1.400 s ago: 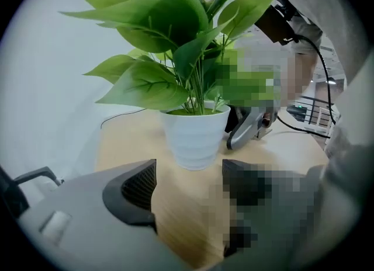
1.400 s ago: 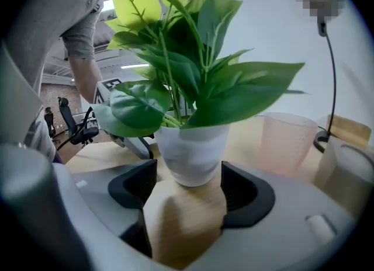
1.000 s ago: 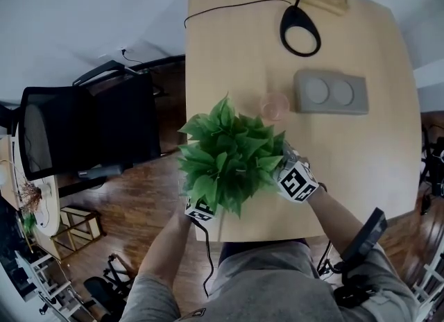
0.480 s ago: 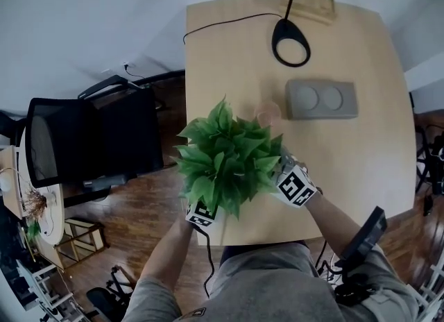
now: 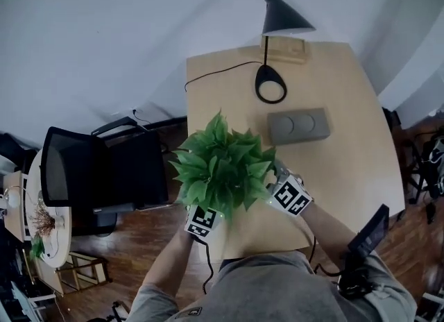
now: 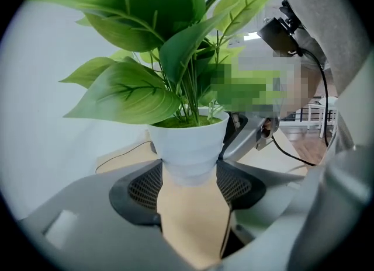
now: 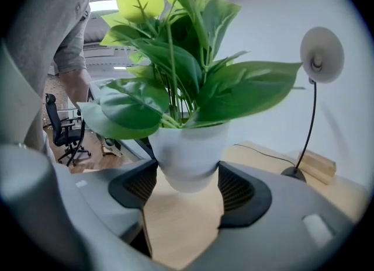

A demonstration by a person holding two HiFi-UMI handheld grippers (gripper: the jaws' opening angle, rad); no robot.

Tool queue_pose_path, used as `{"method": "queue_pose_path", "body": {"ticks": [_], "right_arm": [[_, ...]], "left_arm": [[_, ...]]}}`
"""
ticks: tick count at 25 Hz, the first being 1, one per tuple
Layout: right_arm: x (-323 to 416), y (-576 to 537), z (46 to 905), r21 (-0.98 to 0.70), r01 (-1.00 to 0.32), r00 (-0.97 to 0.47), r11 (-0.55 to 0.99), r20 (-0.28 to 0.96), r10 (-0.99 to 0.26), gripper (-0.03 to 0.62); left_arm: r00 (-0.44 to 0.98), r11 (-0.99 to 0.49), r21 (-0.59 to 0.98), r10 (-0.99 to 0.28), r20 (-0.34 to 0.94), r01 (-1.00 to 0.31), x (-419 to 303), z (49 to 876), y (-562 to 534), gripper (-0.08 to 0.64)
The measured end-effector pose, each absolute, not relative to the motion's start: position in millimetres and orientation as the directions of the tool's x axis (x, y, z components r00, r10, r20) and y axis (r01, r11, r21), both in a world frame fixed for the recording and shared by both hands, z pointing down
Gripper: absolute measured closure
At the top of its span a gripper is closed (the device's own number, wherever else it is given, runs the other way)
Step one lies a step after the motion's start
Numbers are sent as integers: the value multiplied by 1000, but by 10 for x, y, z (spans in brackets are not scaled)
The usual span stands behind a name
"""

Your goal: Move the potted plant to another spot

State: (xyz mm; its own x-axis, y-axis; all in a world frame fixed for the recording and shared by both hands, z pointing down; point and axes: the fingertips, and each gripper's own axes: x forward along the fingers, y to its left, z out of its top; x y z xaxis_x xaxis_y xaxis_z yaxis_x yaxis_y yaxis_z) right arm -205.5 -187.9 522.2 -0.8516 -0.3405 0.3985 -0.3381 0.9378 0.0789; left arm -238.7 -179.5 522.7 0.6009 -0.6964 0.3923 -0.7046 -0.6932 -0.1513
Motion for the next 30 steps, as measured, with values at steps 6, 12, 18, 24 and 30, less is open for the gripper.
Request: {"method": "queue_pose_path", "body": {"ticks": [6, 12, 18, 24, 30], "right_arm": [[-1929, -1918, 4761, 125, -376, -847, 918, 357, -395, 256], [-1872, -1933, 4457, 171, -426, -827, 889, 325, -459, 256], [-1789, -1829, 4441, 174, -472, -800, 864, 328, -503, 258], [-1584, -1732, 4509, 171, -533, -753, 829, 352, -556, 258], [-884, -1766, 4520, 167, -573, -724, 803, 357, -591, 258]], "left_arm": [[632, -705, -187, -701, 331, -684, -2267, 4756, -1842, 281], [665, -726, -210, -685, 297, -655, -2215, 4465, -1869, 288], [695, -753, -204, -656, 294, -625, -2136, 4457, -1776, 293], [747, -797, -165, -603, 280, -581, -1934, 4532, -1705, 296], [774, -822, -158, -569, 280, -547, -1233, 4547, -1752, 299]]}}
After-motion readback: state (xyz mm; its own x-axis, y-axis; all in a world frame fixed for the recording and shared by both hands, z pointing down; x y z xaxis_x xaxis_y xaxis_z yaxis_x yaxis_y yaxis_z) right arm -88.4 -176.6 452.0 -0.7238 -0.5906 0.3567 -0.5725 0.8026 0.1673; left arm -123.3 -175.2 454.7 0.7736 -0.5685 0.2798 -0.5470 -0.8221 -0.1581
